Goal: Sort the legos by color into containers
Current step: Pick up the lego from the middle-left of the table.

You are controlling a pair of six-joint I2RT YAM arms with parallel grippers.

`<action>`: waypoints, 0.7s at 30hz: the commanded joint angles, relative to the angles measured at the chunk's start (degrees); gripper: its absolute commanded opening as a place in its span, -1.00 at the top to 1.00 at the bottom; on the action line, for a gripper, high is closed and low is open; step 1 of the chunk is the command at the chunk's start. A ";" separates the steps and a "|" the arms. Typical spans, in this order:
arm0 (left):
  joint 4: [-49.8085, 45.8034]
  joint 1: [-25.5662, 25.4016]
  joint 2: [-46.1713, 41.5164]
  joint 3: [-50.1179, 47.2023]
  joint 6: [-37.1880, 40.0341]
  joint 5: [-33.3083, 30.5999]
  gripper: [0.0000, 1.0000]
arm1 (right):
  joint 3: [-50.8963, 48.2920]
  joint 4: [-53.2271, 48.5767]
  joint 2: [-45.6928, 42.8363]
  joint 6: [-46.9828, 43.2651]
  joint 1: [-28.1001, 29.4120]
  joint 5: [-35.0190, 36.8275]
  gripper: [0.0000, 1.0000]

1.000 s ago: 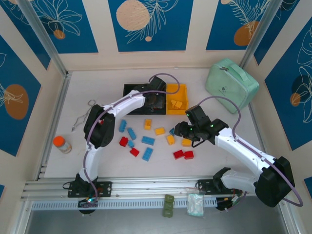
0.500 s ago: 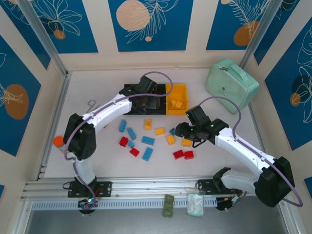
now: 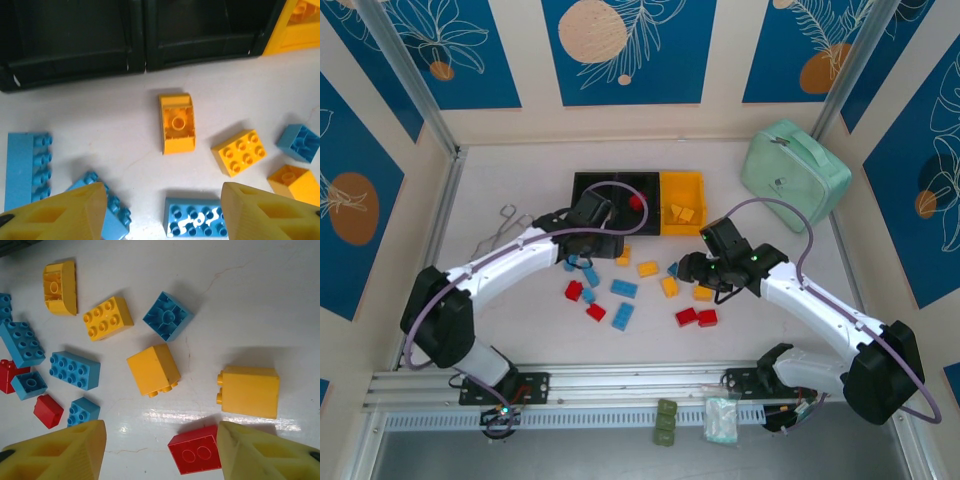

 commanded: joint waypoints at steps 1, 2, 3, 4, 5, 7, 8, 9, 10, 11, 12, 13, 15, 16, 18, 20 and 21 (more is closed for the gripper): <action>1.84 0.24 -2.06 -3.87 -1.48 4.35 -0.29 | 0.80 -0.66 -0.06 -0.79 0.99 -0.62 -0.31; 2.45 -0.12 -2.11 -4.70 -1.49 5.56 -0.30 | 0.53 -0.50 -0.19 -0.78 1.17 -0.87 -0.34; 3.01 -0.64 -2.10 -5.37 -1.58 6.63 -0.33 | 0.19 -0.35 -0.32 -0.86 1.27 -1.14 -0.37; 3.62 -1.11 -1.93 -5.90 -1.36 7.50 -0.38 | -0.02 -0.31 -0.48 -0.90 1.27 -1.30 -0.39; 4.19 -1.79 -1.69 -6.33 -1.27 8.32 -0.41 | -0.49 -0.26 -0.71 -0.86 1.36 -1.35 -0.41; 5.17 -2.81 -0.92 -6.81 -0.93 9.31 -0.47 | -1.35 -0.08 -1.18 -0.69 1.46 -1.56 -0.42; 5.43 -3.38 -0.28 -6.83 -0.90 9.47 -0.51 | -1.76 0.00 -1.42 -0.46 1.44 -1.61 -0.42; 5.68 -3.93 0.40 -6.83 -0.80 9.77 -0.53 | -2.18 0.01 -1.68 -0.18 1.44 -1.70 -0.42; 5.87 -4.21 0.97 -6.85 -0.64 10.15 -0.56 | -2.60 0.09 -1.90 -0.01 1.44 -1.76 -0.42; 6.18 -4.78 1.69 -6.75 -0.49 10.45 -0.59 | -2.93 0.10 -2.13 0.18 1.44 -1.81 -0.42; 6.38 -5.27 2.56 -6.62 -0.34 10.99 -0.60 | -3.32 0.19 -2.38 0.42 1.44 -1.85 -0.42; 6.33 -5.77 3.45 -6.36 -0.30 11.05 -0.60 | -3.63 0.34 -2.56 0.58 1.44 -1.87 -0.43; 5.24 -6.94 5.69 -5.18 0.15 10.57 -0.62 | -4.03 0.41 -2.86 0.75 1.44 -1.87 -0.42; 4.23 -7.38 6.76 -4.45 0.34 10.01 -0.62 | -4.05 0.38 -2.88 0.76 1.44 -1.87 -0.42; 1.84 -8.44 9.10 -2.64 0.97 7.72 -0.63 | -3.99 0.28 -2.95 0.63 1.44 -1.87 -0.42; 0.11 -9.29 10.72 -1.50 1.23 5.83 -0.63 | -3.94 0.19 -2.92 0.43 1.41 -1.70 -0.41; -0.41 -9.65 11.39 -1.16 1.30 4.92 -0.63 | -3.96 0.19 -3.06 0.44 1.36 -1.70 -0.41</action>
